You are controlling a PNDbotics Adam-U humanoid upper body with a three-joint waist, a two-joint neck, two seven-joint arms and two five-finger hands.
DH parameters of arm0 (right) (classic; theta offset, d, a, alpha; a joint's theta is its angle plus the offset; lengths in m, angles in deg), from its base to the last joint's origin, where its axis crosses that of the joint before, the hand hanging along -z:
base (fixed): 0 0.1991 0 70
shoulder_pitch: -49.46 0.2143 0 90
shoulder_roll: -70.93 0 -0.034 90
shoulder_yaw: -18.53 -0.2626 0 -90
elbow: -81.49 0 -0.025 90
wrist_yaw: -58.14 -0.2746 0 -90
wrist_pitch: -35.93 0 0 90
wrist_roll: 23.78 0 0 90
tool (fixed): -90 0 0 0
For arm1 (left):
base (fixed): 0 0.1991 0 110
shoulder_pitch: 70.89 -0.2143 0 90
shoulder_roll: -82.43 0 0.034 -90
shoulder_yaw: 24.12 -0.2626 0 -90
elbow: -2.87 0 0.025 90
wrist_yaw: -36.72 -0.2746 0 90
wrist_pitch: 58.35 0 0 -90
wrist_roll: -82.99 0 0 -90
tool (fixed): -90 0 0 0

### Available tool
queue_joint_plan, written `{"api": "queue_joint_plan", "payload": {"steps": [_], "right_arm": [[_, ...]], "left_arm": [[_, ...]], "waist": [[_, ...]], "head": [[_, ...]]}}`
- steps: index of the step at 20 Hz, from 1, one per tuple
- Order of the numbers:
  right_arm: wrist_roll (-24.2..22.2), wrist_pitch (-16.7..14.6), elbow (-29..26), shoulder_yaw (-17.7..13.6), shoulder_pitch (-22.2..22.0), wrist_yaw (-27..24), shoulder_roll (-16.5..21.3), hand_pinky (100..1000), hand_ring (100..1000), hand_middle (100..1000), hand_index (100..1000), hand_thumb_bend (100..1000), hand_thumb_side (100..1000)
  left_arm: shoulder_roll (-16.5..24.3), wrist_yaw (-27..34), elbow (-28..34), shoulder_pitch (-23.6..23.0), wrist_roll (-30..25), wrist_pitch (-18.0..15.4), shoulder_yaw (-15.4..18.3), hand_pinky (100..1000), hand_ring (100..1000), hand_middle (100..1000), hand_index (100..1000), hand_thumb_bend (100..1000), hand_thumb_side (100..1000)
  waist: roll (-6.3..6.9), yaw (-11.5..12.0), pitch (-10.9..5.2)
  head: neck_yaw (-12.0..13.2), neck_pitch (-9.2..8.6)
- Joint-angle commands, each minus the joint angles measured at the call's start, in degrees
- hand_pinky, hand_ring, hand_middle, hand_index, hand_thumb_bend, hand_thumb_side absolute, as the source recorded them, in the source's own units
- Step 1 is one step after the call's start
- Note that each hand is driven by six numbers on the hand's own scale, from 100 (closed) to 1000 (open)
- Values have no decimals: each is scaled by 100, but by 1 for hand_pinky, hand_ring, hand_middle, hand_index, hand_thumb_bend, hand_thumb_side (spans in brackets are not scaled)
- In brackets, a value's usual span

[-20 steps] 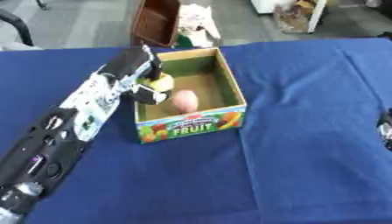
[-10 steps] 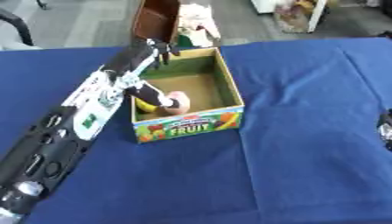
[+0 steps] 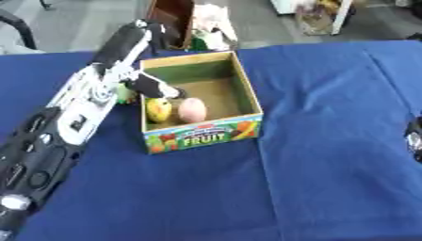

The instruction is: Pick up objects on the table and place them in the box.

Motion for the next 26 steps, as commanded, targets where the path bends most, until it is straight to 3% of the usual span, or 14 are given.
{"api": "queue_joint_plan", "payload": {"steps": [1,5,13,18,26], "right_arm": [[1,-6,-62,-50,38,13,121,558,721,636,726,177,100],[0,-3,-63,-49,30,13,124,558,721,635,726,176,100],[-1,-3,-63,-51,24,13,135,558,721,635,726,175,100],[-10,-3,-63,-48,26,13,130,558,721,634,726,174,100],[-26,-7,-58,-35,36,9,121,558,720,634,726,174,100]], "left_arm": [[377,-61,38,39,42,208,273,615,528,556,773,812,125],[644,-322,-273,17,-41,348,415,626,539,567,772,785,100],[984,-894,-846,37,-468,215,503,653,566,590,774,808,109],[906,-1079,-1370,154,-748,53,490,655,569,592,772,809,111],[547,-1399,-2248,453,-767,-109,447,653,568,601,775,805,101]], "waist": [[1,12,-94],[21,11,-105],[48,-14,-118],[51,-24,-128],[30,-80,-114]], "head": [[-30,-16],[-49,-20],[-67,-17],[-72,-18],[-54,-17]]}}
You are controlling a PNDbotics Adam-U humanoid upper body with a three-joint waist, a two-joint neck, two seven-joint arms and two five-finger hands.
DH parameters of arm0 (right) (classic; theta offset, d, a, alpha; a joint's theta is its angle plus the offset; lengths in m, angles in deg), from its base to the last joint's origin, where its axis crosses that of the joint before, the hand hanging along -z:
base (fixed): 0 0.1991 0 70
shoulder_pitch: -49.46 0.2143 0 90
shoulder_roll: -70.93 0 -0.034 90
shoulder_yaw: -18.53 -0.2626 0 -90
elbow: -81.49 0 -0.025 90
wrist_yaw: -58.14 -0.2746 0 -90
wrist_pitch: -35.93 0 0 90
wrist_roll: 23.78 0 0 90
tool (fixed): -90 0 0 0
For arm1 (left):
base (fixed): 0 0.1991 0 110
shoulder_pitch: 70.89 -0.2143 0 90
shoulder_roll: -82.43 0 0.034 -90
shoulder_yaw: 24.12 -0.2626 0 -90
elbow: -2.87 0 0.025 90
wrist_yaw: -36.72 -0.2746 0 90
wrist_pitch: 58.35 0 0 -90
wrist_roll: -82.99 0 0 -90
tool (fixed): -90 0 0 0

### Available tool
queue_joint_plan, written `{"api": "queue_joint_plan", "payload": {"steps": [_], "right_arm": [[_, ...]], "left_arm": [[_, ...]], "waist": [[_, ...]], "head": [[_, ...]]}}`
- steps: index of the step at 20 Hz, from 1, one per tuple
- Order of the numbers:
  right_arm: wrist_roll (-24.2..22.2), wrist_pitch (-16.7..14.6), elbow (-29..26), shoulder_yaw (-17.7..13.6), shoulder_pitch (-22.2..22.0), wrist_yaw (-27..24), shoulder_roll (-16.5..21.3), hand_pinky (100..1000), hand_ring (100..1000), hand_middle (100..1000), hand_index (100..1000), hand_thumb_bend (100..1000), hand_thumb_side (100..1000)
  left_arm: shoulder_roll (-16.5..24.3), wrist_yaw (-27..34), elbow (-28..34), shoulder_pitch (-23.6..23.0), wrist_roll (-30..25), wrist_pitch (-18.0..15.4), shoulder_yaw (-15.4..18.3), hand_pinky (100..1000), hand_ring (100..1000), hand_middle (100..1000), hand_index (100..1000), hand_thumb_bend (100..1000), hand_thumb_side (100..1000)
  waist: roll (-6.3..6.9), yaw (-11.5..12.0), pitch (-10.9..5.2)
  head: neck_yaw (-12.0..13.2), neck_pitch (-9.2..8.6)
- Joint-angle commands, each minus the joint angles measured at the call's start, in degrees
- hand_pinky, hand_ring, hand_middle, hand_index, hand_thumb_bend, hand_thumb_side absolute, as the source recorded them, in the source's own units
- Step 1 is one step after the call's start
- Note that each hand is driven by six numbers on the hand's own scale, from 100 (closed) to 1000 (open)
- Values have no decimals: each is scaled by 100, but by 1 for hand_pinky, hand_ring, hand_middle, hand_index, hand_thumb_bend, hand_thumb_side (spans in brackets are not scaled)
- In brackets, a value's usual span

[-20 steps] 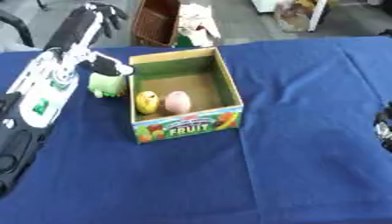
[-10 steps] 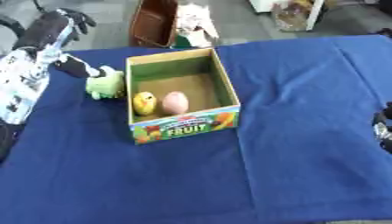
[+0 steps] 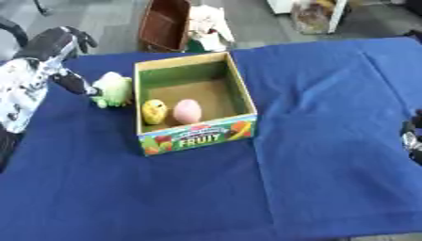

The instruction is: Pick up objects on the table and place them in the box.

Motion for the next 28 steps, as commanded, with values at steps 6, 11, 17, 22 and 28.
{"api": "queue_joint_plan", "payload": {"steps": [6,11,17,22,28], "right_arm": [[-26,-12,-58,-31,72,2,111,558,720,633,726,174,100],[-32,-13,-56,-28,78,3,104,558,720,633,726,174,100],[-39,-16,-54,-21,92,-1,97,558,720,632,726,173,100],[-56,-18,-54,-7,113,-1,90,558,720,631,726,174,100],[-72,-23,-53,4,137,-3,80,558,720,630,726,174,100]], "left_arm": [[-256,-351,-754,315,154,-36,64,652,577,608,778,797,100],[-415,-565,-1085,385,438,219,165,653,584,620,782,800,100],[-515,-603,-1372,459,984,525,267,657,602,646,784,807,116],[-568,-551,-1620,525,1191,563,304,652,604,652,784,813,133],[-624,-566,-1857,583,998,550,337,590,487,507,662,618,160]], "waist": [[-29,-38,-56],[-39,-56,-32],[-40,-90,-7],[-44,-128,26],[-49,-186,70]], "head": [[8,-31],[14,-42],[34,-68],[63,-97],[92,-118]]}}
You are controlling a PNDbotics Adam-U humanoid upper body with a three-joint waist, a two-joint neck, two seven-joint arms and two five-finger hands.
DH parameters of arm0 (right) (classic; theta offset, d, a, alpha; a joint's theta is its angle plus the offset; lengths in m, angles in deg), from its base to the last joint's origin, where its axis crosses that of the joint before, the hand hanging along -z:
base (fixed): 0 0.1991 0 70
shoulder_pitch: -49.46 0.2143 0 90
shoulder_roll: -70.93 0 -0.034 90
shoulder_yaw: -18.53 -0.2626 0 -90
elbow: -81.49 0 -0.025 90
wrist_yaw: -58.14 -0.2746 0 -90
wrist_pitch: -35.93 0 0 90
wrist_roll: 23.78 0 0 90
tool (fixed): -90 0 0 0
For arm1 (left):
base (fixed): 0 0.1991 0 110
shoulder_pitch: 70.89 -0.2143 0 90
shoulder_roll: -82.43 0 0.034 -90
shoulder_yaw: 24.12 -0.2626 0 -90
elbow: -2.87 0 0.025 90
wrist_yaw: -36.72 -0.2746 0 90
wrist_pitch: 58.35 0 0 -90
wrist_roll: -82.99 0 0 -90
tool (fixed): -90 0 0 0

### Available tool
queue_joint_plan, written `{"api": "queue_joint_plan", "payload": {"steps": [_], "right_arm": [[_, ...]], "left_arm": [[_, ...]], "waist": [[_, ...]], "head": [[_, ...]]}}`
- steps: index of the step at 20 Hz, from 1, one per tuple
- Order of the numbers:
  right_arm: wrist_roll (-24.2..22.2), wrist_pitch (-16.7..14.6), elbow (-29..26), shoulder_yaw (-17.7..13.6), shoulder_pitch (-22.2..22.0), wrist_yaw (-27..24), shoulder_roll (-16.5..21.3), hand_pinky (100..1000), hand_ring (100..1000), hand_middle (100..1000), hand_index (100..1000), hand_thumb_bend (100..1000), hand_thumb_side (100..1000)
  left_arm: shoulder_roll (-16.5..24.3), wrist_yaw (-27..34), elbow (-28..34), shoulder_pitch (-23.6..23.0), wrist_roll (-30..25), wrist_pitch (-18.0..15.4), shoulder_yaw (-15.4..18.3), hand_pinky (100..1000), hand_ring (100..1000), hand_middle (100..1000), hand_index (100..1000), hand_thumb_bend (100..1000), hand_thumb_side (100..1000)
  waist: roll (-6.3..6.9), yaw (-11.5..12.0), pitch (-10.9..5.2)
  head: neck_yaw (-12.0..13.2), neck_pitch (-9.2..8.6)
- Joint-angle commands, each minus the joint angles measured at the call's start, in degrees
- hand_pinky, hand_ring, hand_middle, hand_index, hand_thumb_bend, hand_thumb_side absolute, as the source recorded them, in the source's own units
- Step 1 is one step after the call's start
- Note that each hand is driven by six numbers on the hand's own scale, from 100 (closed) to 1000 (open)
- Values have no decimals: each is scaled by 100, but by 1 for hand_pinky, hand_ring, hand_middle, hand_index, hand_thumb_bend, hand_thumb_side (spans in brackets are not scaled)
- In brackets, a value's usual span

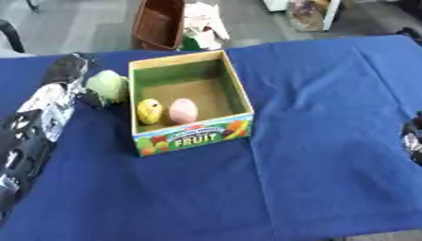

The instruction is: Pick up objects on the table and place them in the box.

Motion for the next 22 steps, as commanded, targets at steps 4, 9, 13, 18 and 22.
{"api": "queue_joint_plan", "payload": {"steps": [4,9,13,18,22], "right_arm": [[-27,-20,-52,-20,89,0,71,558,720,630,726,174,100],[-23,-20,-50,-28,85,1,69,558,719,629,726,175,100],[-16,-19,-50,-38,74,2,72,558,718,628,726,175,100],[-11,-16,-50,-47,62,8,84,558,717,628,726,175,100],[-11,-13,-52,-49,59,13,88,558,717,627,726,175,100]], "left_arm": [[22,-111,-64,112,-25,109,64,538,356,359,524,317,165],[44,-29,37,101,219,294,114,485,230,206,393,231,180],[159,234,419,100,311,360,109,477,215,188,377,239,184],[433,589,1212,85,239,273,54,481,213,187,378,262,191],[634,761,2147,-21,-24,371,5,479,217,191,380,280,185]], "waist": [[-32,-26,-47],[-28,-25,-54],[-17,-11,-70],[1,15,-101],[9,28,-125]], "head": [[31,-69],[21,-69],[1,-65],[-26,-60],[-40,-61]]}}
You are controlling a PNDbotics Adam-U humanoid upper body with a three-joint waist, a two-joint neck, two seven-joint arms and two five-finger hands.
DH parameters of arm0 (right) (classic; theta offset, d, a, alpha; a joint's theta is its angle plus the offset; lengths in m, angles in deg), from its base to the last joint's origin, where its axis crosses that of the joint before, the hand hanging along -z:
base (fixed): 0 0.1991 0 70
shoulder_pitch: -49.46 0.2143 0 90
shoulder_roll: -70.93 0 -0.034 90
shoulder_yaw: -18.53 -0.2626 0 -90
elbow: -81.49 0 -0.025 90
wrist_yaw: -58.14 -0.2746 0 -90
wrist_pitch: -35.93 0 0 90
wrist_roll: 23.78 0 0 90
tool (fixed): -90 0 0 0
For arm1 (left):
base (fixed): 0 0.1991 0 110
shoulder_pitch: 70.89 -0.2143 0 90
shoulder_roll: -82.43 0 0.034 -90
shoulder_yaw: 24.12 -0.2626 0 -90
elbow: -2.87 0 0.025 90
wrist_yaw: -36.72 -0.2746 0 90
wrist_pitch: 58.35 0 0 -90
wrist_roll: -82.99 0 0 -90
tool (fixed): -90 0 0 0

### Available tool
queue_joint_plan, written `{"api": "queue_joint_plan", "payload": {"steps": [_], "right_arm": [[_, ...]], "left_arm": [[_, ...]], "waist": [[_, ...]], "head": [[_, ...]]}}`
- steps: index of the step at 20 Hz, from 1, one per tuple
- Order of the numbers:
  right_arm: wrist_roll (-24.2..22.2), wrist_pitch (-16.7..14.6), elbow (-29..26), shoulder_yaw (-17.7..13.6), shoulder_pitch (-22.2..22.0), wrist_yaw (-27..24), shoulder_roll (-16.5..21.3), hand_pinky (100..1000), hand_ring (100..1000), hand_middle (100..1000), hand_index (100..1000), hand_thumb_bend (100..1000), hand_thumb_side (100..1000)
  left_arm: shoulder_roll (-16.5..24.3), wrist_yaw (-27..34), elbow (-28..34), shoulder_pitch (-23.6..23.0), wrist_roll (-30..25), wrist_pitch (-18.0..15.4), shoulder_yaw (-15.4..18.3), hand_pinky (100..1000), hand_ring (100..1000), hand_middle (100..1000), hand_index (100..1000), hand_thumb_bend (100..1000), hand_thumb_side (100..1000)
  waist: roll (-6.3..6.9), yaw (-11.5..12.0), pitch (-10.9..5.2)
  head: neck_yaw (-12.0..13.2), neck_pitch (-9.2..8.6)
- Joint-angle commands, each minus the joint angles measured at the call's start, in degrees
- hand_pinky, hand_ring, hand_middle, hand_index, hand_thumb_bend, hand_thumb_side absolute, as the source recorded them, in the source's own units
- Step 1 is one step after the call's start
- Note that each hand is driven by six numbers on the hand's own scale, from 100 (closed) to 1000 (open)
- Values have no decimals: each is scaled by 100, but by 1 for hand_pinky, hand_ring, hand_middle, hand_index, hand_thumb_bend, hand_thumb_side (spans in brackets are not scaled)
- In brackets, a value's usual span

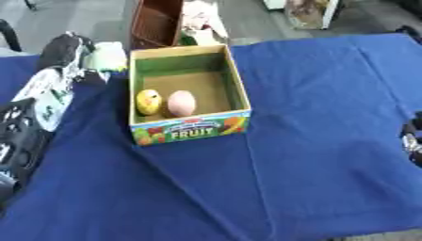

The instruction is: Pick up objects on the table and place them in the box.

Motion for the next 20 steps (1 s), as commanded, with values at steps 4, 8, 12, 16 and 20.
{"api": "queue_joint_plan", "payload": {"steps": [4,8,12,16,20], "right_arm": [[-1,-1,-54,-47,50,14,132,558,717,627,726,174,100],[-7,-1,-53,-42,54,13,128,558,717,627,726,174,100],[-15,-2,-50,-36,59,17,123,558,717,627,726,174,100],[-19,-2,-50,-33,63,16,121,558,717,627,726,175,100],[-23,-2,-49,-30,63,13,120,558,716,627,726,175,100]], "left_arm": [[370,161,1109,1,-395,122,-76,479,217,190,379,300,177],[411,261,1468,-42,-671,-50,-291,485,220,191,379,315,181],[475,366,1928,-131,-1107,-355,-646,491,226,194,382,316,181],[498,459,2203,-193,-1550,-615,-1002,503,245,212,398,338,174],[467,552,2239,-219,-1960,-876,-1289,514,265,230,413,362,169]], "waist": [[-8,6,-120],[-8,-3,-128],[-1,-15,-127],[2,-34,-127],[1,-43,-126]], "head": [[-25,-62],[-23,-70],[-11,-72],[-2,-78],[9,-75]]}}
